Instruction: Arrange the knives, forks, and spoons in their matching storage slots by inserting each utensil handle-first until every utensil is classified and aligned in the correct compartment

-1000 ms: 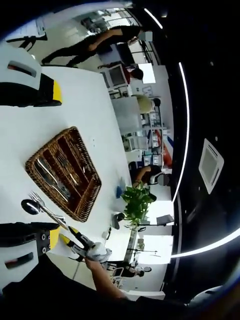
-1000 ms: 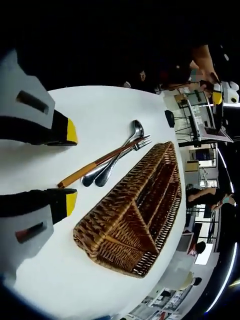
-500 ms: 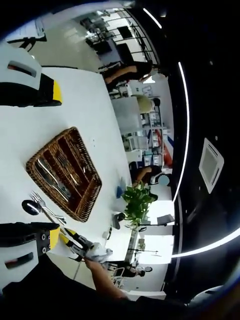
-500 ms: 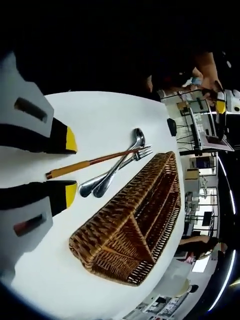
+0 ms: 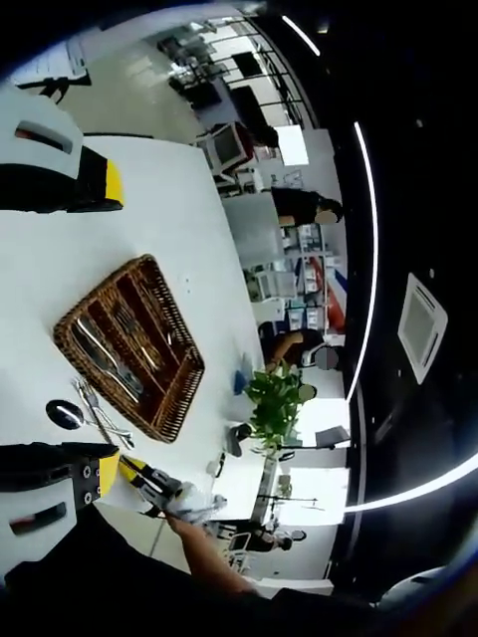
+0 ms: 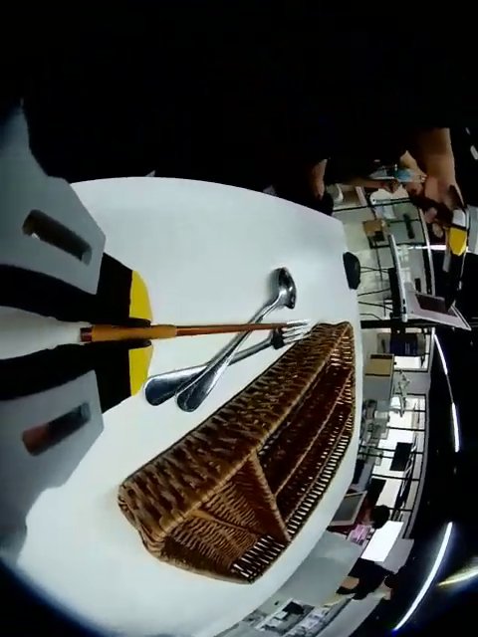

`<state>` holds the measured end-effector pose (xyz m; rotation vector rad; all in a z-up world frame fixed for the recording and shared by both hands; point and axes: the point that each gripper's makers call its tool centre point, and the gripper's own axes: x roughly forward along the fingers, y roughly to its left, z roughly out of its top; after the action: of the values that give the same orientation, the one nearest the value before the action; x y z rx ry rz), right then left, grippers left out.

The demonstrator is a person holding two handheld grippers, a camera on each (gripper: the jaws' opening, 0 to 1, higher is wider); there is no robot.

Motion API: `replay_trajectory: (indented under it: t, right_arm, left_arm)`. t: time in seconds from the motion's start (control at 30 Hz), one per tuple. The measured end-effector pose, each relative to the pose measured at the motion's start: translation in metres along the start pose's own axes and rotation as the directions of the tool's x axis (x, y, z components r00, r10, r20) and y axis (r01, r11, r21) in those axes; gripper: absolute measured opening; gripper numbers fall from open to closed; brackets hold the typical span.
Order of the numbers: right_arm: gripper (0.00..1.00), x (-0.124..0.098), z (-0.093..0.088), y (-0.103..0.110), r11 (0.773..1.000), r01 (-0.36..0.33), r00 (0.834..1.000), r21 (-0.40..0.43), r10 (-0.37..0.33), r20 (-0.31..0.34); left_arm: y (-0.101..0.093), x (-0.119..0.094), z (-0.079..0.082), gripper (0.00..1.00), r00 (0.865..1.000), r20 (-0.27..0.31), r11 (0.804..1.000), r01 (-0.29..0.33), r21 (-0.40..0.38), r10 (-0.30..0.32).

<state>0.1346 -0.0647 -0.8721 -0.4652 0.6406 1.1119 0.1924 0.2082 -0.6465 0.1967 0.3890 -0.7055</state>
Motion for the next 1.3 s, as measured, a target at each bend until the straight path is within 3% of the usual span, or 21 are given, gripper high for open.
replay_trajectory:
  t: [0.33,0.5,0.93,1.17,1.3]
  right_arm:
    - [0.02,-0.007,0.019,0.020,0.997,-0.079,0.997,0.020,0.078,0.024]
    - [0.02,-0.014,0.036,0.020,0.997,-0.076,0.996,0.027,0.075,0.049]
    - [0.02,-0.040,0.096,-0.008,0.990,0.022,0.990,0.136,-0.041,0.135]
    - [0.02,-0.051,0.113,-0.024,0.975,0.091,0.982,0.205,-0.122,0.144]
    - [0.02,-0.055,0.113,-0.033,0.963,0.134,0.977,0.234,-0.168,0.132]
  left_arm:
    - [-0.002,0.002,0.001,1.00,1.000,0.007,1.000,0.005,-0.003,-0.005]
    - [-0.003,0.002,0.001,1.00,1.000,0.011,1.000,0.006,-0.004,-0.006]
    - [-0.003,0.002,0.002,1.00,1.000,0.020,1.000,0.008,-0.007,-0.008]
    - [-0.003,0.003,0.004,1.00,1.000,0.028,1.000,0.008,-0.008,-0.007]
    - [-0.003,0.003,0.003,1.00,1.000,0.029,1.000,0.009,-0.011,-0.009]
